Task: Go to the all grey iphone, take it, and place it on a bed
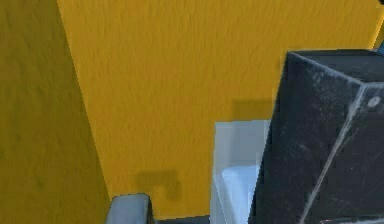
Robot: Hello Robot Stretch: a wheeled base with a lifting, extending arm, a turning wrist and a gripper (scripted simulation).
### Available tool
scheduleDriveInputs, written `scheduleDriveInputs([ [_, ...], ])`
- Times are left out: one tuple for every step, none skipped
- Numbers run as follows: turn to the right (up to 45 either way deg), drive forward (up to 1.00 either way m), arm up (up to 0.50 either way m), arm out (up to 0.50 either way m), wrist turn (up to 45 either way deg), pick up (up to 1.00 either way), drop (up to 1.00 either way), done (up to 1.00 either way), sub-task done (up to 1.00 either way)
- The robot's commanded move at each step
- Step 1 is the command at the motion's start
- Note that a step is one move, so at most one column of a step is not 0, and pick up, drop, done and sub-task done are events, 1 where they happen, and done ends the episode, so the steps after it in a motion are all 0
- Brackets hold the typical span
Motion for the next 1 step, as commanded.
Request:
scheduleDriveInputs([
  [0.0, 0.0, -0.32, 0.0, 0.0, 0.0, 0.0, 0.0, 0.0],
])
